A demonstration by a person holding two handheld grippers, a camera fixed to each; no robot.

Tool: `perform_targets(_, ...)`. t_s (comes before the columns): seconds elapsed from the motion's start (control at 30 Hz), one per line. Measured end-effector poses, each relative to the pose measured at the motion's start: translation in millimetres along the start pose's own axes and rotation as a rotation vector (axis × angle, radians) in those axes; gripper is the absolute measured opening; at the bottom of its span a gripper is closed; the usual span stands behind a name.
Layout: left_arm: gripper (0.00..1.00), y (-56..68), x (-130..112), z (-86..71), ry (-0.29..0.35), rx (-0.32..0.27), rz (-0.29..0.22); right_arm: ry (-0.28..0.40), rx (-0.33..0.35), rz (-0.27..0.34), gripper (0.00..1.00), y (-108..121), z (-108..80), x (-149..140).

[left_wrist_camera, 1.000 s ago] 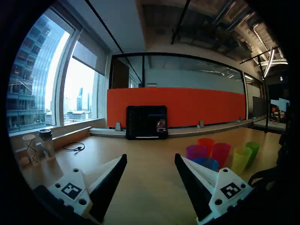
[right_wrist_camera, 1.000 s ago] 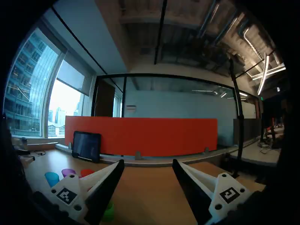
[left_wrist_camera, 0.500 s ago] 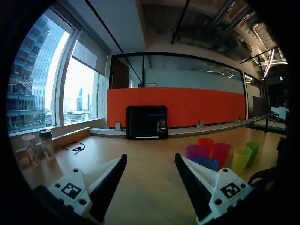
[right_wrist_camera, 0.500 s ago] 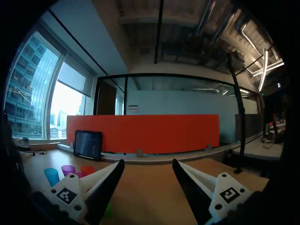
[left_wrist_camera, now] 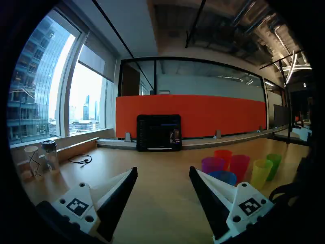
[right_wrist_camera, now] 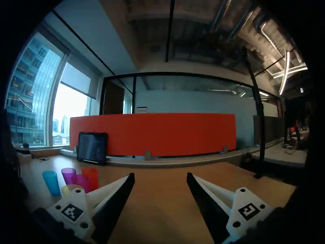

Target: Pour water

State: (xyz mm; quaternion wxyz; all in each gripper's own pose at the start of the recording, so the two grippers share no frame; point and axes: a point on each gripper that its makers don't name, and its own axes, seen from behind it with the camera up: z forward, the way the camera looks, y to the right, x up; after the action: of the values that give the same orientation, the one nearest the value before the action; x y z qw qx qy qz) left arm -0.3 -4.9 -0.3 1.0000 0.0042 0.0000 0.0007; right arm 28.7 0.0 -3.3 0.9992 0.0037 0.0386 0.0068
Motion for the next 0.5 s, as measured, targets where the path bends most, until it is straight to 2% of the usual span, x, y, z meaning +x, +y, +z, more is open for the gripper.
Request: perform_targets(0.5, 0.94, 0.1, 0.1, -0.2, 0.000, 0.000, 0.000, -0.041, -0.013, 0.005, 0.99, 7.4, 0.9, -21.0)
